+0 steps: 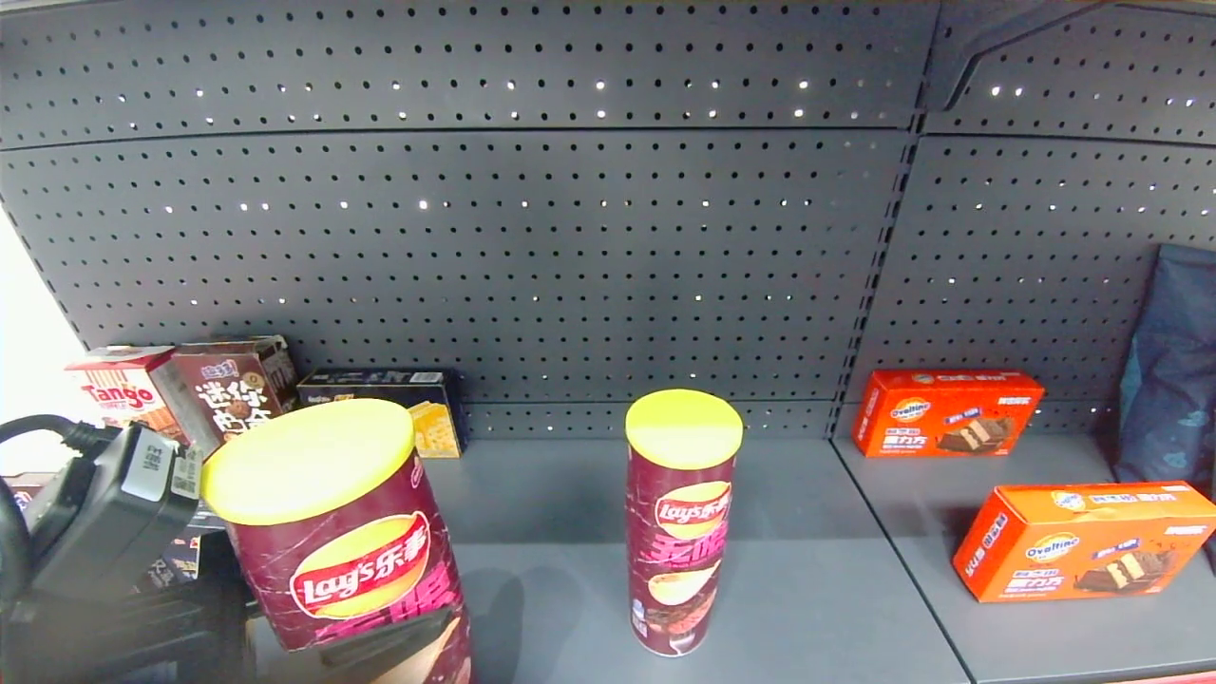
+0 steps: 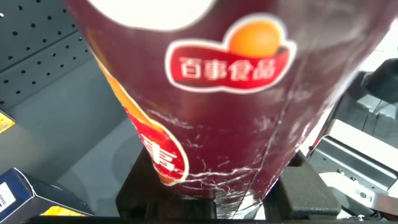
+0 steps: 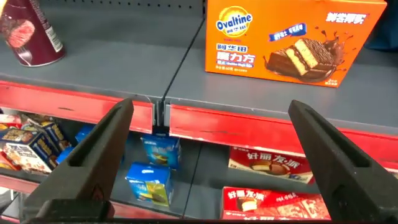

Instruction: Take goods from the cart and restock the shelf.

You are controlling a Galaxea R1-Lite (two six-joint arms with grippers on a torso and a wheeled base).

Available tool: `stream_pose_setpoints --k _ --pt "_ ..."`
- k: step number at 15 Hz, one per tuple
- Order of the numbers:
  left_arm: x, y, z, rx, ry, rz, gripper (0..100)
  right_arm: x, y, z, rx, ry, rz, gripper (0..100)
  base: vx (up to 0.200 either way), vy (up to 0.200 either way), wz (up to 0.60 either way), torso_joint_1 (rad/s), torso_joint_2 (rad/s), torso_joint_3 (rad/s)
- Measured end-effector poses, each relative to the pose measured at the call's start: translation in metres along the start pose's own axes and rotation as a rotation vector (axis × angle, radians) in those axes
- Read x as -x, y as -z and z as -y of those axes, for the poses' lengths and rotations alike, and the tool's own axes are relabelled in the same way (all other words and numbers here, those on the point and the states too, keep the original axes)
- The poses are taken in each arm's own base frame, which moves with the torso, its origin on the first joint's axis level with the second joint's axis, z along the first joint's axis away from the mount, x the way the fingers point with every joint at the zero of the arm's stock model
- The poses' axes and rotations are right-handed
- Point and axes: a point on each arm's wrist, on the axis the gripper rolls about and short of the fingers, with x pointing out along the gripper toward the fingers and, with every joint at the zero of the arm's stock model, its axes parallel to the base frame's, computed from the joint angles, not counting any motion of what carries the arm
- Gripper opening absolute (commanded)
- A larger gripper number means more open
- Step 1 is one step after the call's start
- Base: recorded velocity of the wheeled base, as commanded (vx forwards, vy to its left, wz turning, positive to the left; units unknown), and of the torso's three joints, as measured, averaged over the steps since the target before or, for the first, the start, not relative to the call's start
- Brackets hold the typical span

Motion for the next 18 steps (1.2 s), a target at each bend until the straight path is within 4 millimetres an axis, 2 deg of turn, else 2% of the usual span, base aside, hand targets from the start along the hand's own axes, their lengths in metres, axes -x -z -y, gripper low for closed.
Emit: stream_pose_setpoints --k 7,10,15,18 --pt "0.002 0.003 0.001 0.036 -0.004 -0.001 0 0.0 0.0 0.0 -0.002 0.006 0.0 100 0.0 0.0 0.0 0.0 0.0 0.0" --pt "-0.001 0.001 0.0 0.036 0.007 -0.003 0 0.0 0.0 -0.001 -0.01 0.092 0.006 100 0.0 0.0 0.0 0.0 0.0 0.0" --pt "-0.005 -0.014 -0.003 0.032 0.029 0.028 0 0.004 0.002 -0.003 -0.004 0.143 0.071 100 0.0 0.0 0.0 0.0 0.0 0.0" --pt "-0.017 -0.032 -0.012 0.025 0.017 0.05 0 0.005 0.002 -0.003 -0.002 0.146 0.079 100 0.0 0.0 0.0 0.0 0.0 0.0"
